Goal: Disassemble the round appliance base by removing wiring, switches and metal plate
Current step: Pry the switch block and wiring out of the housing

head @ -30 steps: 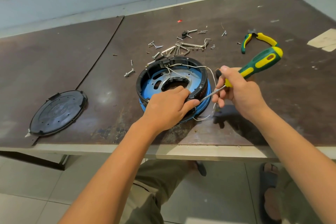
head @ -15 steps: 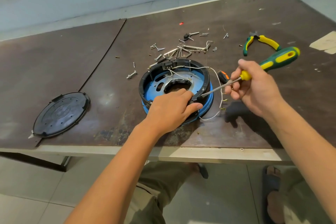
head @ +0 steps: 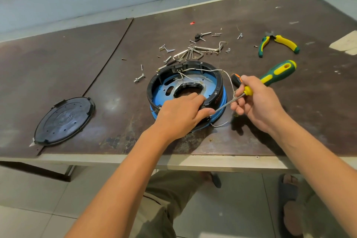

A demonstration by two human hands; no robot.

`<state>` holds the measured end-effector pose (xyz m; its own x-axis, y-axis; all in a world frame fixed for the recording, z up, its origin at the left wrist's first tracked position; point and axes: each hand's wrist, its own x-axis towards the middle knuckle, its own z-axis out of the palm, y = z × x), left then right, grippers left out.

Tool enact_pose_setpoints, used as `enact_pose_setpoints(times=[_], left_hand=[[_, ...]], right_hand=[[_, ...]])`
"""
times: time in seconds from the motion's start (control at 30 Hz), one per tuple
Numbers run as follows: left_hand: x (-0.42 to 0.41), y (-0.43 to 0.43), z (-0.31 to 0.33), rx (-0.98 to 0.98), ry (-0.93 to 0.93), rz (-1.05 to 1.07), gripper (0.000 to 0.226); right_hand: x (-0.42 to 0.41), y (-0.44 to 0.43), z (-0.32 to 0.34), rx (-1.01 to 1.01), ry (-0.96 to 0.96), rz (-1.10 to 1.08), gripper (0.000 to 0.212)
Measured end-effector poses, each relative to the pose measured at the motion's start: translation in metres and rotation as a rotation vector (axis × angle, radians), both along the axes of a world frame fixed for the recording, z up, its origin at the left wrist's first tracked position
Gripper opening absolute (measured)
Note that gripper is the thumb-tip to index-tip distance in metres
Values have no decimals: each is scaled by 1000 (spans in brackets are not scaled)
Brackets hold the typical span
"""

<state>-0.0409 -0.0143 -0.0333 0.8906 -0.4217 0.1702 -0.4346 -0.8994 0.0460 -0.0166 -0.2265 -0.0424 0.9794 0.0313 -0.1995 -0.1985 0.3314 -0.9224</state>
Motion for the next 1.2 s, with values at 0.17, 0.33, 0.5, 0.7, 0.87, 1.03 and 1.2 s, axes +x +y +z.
enact_pose_setpoints(times=[0.17, 0.33, 0.5, 0.7, 0.87, 1.03, 1.2], left_hand=[[0, 0, 0, -3, 4, -7, 64], [2, 1, 0, -10, 17, -10, 62], [3, 1, 1, -20, 40, -9, 71], [2, 0, 3, -18, 57, 4, 64], [1, 0, 4, -4, 56, -7, 61], [2, 1, 5, 5, 78, -7, 60], [4, 2, 3, -6, 97, 9, 70]], right_hand=[[0, -2, -3, 32, -18, 37, 50], [0, -2, -4, 59, 54, 15, 52], [1, -1, -6, 123, 195, -11, 44], [2, -2, -7, 103, 189, 2, 44], [-3, -7, -2, -3, -202, 144, 45], [-4, -3, -1, -6, -128, 82, 46], [3, -3, -8, 82, 166, 18, 44]])
